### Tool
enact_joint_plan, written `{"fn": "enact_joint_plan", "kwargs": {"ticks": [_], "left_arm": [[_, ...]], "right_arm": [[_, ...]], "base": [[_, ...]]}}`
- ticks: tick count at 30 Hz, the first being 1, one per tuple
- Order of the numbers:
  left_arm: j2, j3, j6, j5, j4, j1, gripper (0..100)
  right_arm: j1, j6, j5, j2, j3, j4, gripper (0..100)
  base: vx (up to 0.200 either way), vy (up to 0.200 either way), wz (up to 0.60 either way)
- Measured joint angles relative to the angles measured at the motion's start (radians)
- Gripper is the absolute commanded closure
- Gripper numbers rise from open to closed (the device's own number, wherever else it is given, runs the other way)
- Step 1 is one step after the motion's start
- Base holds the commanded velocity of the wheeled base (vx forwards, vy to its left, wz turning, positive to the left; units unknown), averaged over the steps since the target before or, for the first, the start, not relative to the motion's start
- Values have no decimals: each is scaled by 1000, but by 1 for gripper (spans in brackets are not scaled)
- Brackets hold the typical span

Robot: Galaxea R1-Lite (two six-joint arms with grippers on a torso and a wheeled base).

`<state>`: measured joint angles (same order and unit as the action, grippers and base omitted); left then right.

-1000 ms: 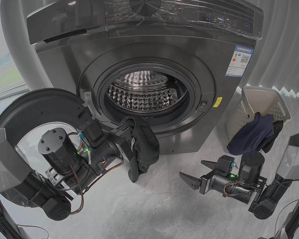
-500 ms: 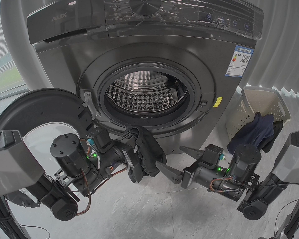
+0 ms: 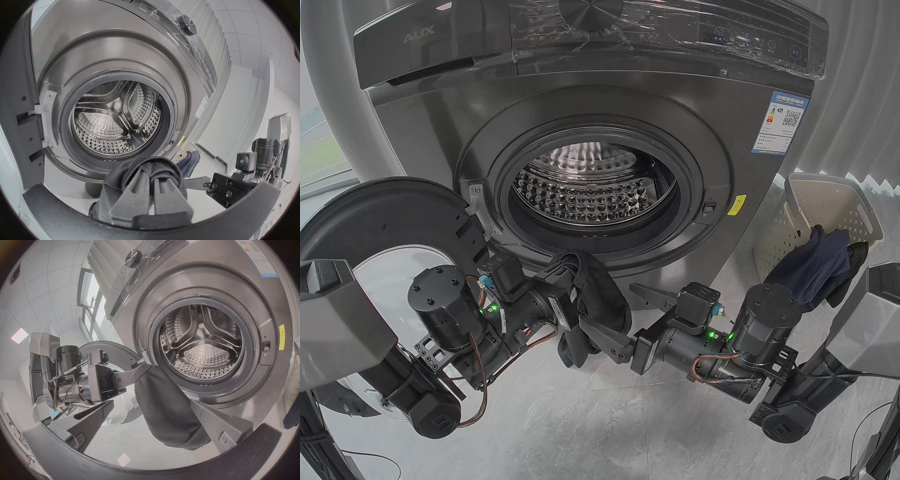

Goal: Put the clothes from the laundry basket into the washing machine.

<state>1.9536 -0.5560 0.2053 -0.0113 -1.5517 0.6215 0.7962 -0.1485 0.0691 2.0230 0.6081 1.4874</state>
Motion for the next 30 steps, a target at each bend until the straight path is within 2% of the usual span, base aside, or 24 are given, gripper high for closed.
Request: {"fn": "enact_joint_plan", "kwargs": {"ticks": [12, 21, 30], "left_arm": [[-14, 4, 0, 13, 1, 0, 100], [-44, 9, 0, 14, 1, 11, 100], [-76, 41, 0, 14, -1, 12, 100]], "right_arm": [[-42, 6, -9, 77, 108, -8, 0], [-145, 23, -10, 114, 133, -19, 0], [-175, 21, -11, 128, 139, -17, 0]], "base": [[0, 0, 0], [0, 0, 0], [0, 0, 0]]}}
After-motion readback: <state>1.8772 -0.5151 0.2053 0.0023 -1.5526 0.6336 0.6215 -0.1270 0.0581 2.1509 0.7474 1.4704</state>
